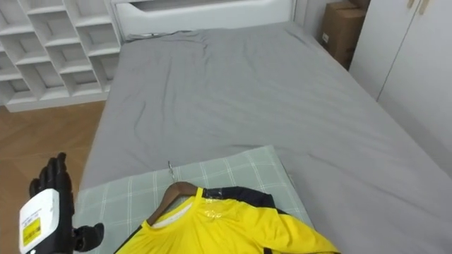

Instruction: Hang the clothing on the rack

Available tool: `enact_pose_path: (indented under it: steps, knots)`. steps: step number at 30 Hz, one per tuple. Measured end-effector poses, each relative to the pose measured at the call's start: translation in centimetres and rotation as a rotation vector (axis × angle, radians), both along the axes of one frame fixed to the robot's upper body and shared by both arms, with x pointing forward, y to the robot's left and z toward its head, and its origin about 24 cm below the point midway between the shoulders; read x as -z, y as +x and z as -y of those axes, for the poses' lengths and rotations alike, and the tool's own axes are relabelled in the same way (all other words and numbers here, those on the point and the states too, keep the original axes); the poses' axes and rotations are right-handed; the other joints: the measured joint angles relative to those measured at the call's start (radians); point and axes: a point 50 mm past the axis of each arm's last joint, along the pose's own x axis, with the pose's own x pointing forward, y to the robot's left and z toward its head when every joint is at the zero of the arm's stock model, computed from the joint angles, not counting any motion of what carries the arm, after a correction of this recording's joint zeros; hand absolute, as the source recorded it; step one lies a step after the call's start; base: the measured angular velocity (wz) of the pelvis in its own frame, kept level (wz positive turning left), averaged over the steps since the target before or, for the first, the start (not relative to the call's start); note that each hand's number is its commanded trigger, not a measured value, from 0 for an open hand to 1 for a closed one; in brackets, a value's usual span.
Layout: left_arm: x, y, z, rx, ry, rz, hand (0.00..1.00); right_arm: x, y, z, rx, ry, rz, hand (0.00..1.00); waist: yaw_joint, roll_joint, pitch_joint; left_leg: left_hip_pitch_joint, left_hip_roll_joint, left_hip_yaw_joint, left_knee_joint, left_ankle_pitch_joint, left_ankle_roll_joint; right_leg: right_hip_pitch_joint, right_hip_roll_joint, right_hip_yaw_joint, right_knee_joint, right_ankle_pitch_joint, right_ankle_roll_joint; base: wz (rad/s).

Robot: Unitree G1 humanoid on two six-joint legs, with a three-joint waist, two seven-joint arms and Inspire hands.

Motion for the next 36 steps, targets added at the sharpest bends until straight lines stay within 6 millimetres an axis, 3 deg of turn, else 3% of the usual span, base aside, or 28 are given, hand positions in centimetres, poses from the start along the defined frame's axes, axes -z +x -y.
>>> enact_pose_path:
  steps: [5, 13, 18, 29, 36]
  knots:
    - [0.2, 0.0, 0.5, 0.031, -0.004, -0.02, 0.0, 0.0, 0.2, 0.0, 0.018, 0.006, 0.005, 0.0, 0.001, -0.003, -0.0001, 0.0, 0.003, 0.012, -0.004, 0.0, 0.0, -0.008, 0.003, 0.012, 0.002, 0.0, 0.0, -0.07]
    - [0.6, 0.1, 1.1, 0.068, -0.018, -0.088, 0.0, 0.1, -0.5, -0.4, 0.204, 0.047, 0.009, 0.0, -0.003, -0.009, -0.0042, -0.004, 0.003, 0.012, -0.004, 0.0, 0.0, -0.015, 0.003, 0.02, 0.003, 0.0, 0.0, -0.02]
    - [1.4, -0.1, 1.5, 0.103, -0.037, -0.161, 0.0, 0.1, -0.9, -0.2, 0.297, 0.056, 0.02, 0.0, -0.025, -0.006, -0.0026, 0.006, 0.003, 0.013, -0.004, 0.0, 0.0, -0.003, 0.003, 0.018, 0.006, 0.0, 0.0, 0.01]
    - [3.5, -1.1, 2.6, 0.149, -0.08, -0.347, 0.0, 0.1, -2.0, -0.2, 0.296, 0.061, -0.022, 0.0, -0.029, 0.004, -0.0018, 0.007, 0.01, 0.023, -0.001, 0.0, -0.001, -0.009, 0.01, 0.025, 0.013, 0.002, -0.004, -0.02]
    - [3.7, -1.2, 2.7, 0.163, -0.098, -0.388, 0.0, 0.1, -1.6, -0.2, 0.293, 0.064, -0.013, 0.0, -0.029, -0.007, -0.0009, 0.006, 0.01, 0.026, 0.001, 0.0, -0.001, -0.009, 0.009, 0.027, 0.01, 0.002, -0.003, 0.0]
